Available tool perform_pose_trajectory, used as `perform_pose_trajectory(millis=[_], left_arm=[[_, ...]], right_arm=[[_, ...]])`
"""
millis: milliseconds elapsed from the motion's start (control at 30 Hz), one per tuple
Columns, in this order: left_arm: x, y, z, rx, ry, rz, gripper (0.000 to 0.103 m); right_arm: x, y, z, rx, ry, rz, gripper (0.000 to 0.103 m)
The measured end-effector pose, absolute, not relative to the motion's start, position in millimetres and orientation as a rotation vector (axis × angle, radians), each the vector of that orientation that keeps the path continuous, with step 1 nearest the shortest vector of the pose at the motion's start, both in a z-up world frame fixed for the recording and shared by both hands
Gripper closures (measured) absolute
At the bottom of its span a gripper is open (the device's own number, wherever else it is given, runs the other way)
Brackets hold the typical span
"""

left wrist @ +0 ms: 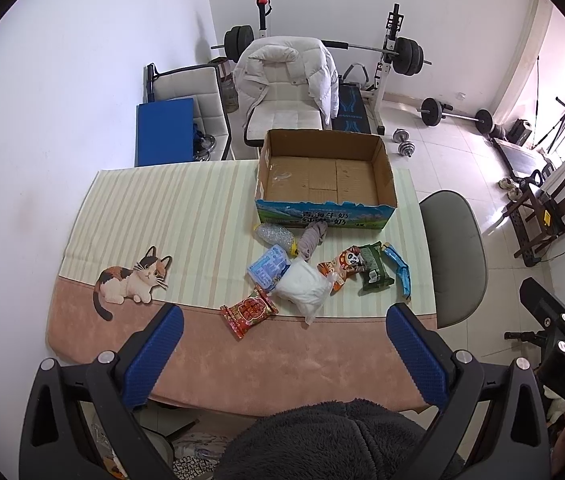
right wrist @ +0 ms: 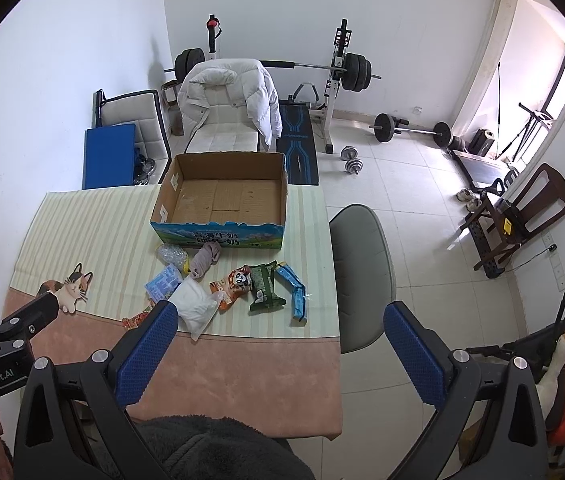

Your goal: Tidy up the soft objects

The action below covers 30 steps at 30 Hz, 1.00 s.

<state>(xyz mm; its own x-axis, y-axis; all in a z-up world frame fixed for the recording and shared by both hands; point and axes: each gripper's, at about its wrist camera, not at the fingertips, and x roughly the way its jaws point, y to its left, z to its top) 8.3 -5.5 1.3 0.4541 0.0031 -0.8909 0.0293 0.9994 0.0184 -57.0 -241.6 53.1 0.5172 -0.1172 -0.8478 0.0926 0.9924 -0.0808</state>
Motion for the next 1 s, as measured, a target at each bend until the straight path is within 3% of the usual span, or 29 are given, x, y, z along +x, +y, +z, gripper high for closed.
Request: perform_pose_trajectory(millis=[233,533,600,667,733,800,867,900,1000], left_arm=[[39,5,-34,-0.030,1.143,0.005,0.000],[114,21,-171,-0.228,1.388,0.069,0.000],[129,29,-212,-0.327,1.461,0.083,0.002],[141,34,-251,-0.439,1.535,0.097,0.015],[154,35,-283,-0.489,1.563,0.135,0.020],[166,30,-315,-0.536,1.606,0.146,0.020],[178,22,-348,-0.557,1.681,0.145,0.020],[183,14,-367,-0.595,1.722,0.121,0.020],[191,3,-399,-0.663,1.773,0.107,0.018]], right_arm=[[-32,-242,23,-0.050,1.025,-0.102,0.000],[55,-260,-127,0.046,1.197,0.081,0.000],[81,-263,-173,0.078,1.278,0.109,0.000],[97,-265,-208,0.076,1.331,0.124,0.000],[115,-267,-245,0.075,1.373,0.146,0.000],[134,-268,-279,0.064,1.408,0.155,0.007],[151,-269,-311,0.054,1.458,0.159,0.038],[160,-269,-328,0.044,1.488,0.162,0.043],[177,-267,-362,-0.013,1.531,0.151,0.044]])
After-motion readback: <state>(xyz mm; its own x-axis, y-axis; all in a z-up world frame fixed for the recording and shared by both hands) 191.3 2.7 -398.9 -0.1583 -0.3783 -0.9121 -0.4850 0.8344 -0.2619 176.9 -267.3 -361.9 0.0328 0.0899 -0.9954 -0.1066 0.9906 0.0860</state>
